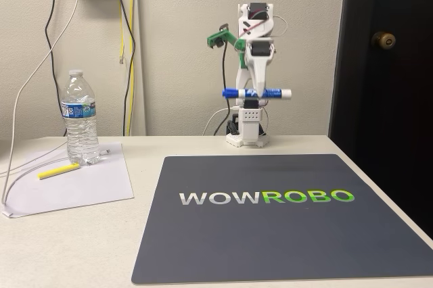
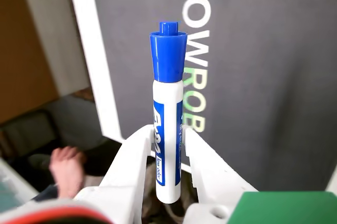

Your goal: Pick up the blue marker.

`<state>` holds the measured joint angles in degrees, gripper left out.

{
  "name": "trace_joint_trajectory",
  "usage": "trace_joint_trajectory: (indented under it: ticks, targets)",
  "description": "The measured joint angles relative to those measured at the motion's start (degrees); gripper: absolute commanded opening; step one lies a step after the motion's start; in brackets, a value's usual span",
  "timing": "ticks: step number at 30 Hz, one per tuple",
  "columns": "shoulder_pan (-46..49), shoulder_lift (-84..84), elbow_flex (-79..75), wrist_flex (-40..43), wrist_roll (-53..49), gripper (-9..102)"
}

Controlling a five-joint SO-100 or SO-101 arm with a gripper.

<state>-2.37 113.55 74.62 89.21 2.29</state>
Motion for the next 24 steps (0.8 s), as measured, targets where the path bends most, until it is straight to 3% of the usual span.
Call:
trace_joint_trajectory:
  ticks: [7, 24]
  targets:
    - [1.8, 21.5, 26.7, -16.0, 0.3, 5]
    - [5.2, 41.3, 54.9, -40.1, 1.8, 5]
